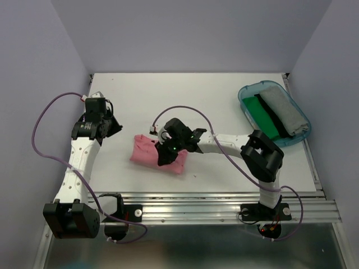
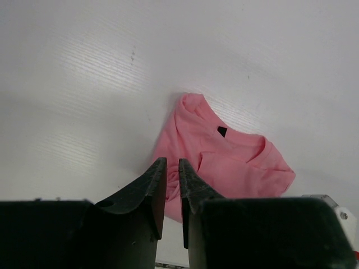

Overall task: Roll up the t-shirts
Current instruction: Roll the T-shirt to the center of the board.

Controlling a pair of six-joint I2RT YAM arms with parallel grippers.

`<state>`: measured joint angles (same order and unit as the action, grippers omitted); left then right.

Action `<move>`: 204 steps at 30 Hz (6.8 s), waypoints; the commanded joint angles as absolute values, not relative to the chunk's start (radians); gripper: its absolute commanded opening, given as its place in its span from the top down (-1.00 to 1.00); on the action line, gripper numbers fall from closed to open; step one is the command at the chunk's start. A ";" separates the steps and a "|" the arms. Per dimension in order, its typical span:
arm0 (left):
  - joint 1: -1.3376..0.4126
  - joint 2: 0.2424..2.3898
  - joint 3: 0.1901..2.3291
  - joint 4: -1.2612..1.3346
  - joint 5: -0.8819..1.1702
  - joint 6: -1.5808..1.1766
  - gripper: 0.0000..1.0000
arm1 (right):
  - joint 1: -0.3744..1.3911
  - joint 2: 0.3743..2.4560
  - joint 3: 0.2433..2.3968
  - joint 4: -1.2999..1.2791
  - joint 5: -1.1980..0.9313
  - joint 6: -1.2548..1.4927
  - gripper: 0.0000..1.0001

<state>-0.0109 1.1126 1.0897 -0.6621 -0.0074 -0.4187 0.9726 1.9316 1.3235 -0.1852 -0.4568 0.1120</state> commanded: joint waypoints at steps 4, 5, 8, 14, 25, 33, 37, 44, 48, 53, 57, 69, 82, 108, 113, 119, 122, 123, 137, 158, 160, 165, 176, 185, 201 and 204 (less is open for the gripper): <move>-0.008 1.088 1.071 -0.630 -0.005 -0.396 0.48 | 0.933 1.992 1.407 -0.187 -0.750 0.258 0.86; -0.008 1.088 1.069 -0.630 -0.005 -0.394 0.48 | 0.922 2.002 1.419 -0.187 -0.767 0.274 0.86; -0.008 1.081 1.068 -0.634 -0.005 -0.394 0.48 | 0.911 2.025 1.439 -0.186 -0.836 0.304 0.86; -0.008 1.078 1.057 -0.634 0.027 -0.385 0.48 | 0.876 2.089 1.480 -0.187 -0.902 0.382 0.89; -0.008 1.063 0.943 -0.632 0.110 -0.357 0.83 | 0.838 2.181 1.512 -0.187 -0.969 0.448 0.92; -0.051 1.043 0.850 -0.620 0.160 -0.394 1.00 | 0.805 2.235 1.531 -0.189 -1.012 0.451 0.92; -0.095 1.035 0.830 -0.634 0.152 -0.417 1.00 | 0.784 2.260 1.540 -0.189 -1.041 0.453 0.91; -0.281 1.111 0.813 -0.627 0.097 -0.501 1.00 | 0.775 2.275 1.543 -0.190 -1.049 0.449 0.90; -0.296 1.127 0.813 -0.589 0.100 -0.511 1.00 | 0.775 2.270 1.540 -0.189 -1.046 0.449 0.90; -0.299 1.176 0.831 -0.588 0.057 -0.508 1.00 | 0.775 2.267 1.542 -0.189 -1.042 0.446 0.90; -0.299 1.207 0.836 -0.563 0.037 -0.518 1.00 | 0.775 2.263 1.537 -0.190 -1.034 0.448 0.90; -0.299 1.293 0.838 -0.578 -0.072 -0.586 1.00 | 0.775 2.267 1.577 -0.195 -0.994 0.454 0.86; -0.296 1.324 0.765 -0.491 -0.072 -0.658 1.00 | 0.775 1.970 1.479 -0.249 -0.747 0.367 -0.35; -0.282 1.344 0.787 -0.491 -0.094 -0.634 1.00 | 0.885 1.735 1.049 -0.026 -0.437 0.302 -0.43; -0.279 1.347 0.792 -0.492 -0.097 -0.630 1.00 | 0.885 1.775 1.049 -0.012 -0.436 0.316 0.02; -0.272 1.348 0.793 -0.494 -0.101 -0.623 1.00 | 0.885 1.761 1.055 -0.011 -0.459 0.334 0.75; -0.262 1.350 0.793 -0.494 -0.103 -0.620 1.00 | 0.885 1.766 1.072 -0.011 -0.507 0.359 0.98; -0.262 1.350 0.793 -0.495 -0.104 -0.620 1.00 | 0.873 1.772 1.078 -0.011 -0.532 0.367 0.99; -0.242 1.347 0.804 -0.495 -0.114 -0.607 1.00 | 0.793 1.942 1.193 -0.164 -0.693 0.394 0.99; -0.239 1.341 0.807 -0.495 -0.118 -0.606 1.00 | 0.827 1.641 1.189 -0.357 -0.255 0.322 -0.20; -0.239 1.341 0.807 -0.495 -0.118 -0.606 1.00 | 0.850 1.634 1.195 -0.356 -0.227 0.313 -0.02; -0.239 1.339 0.808 -0.497 -0.117 -0.604 1.00 | 0.923 1.673 1.238 -0.350 -0.221 0.285 0.79; -0.239 1.327 0.815 -0.500 -0.118 -0.600 1.00 | 0.936 1.845 1.258 -0.287 -0.138 0.328 0.99; -0.239 1.307 0.857 -0.511 -0.127 -0.563 1.00 | 0.936 1.873 1.242 -0.290 -0.133 0.337 0.99; -0.207 1.197 1.103 -0.641 -0.189 -0.485 0.80 | 1.040 1.750 1.373 -0.367 -0.002 0.217 0.55; -0.129 1.180 1.143 -0.666 -0.204 -0.466 0.79 | 1.112 1.767 1.417 -0.359 0.095 0.140 0.28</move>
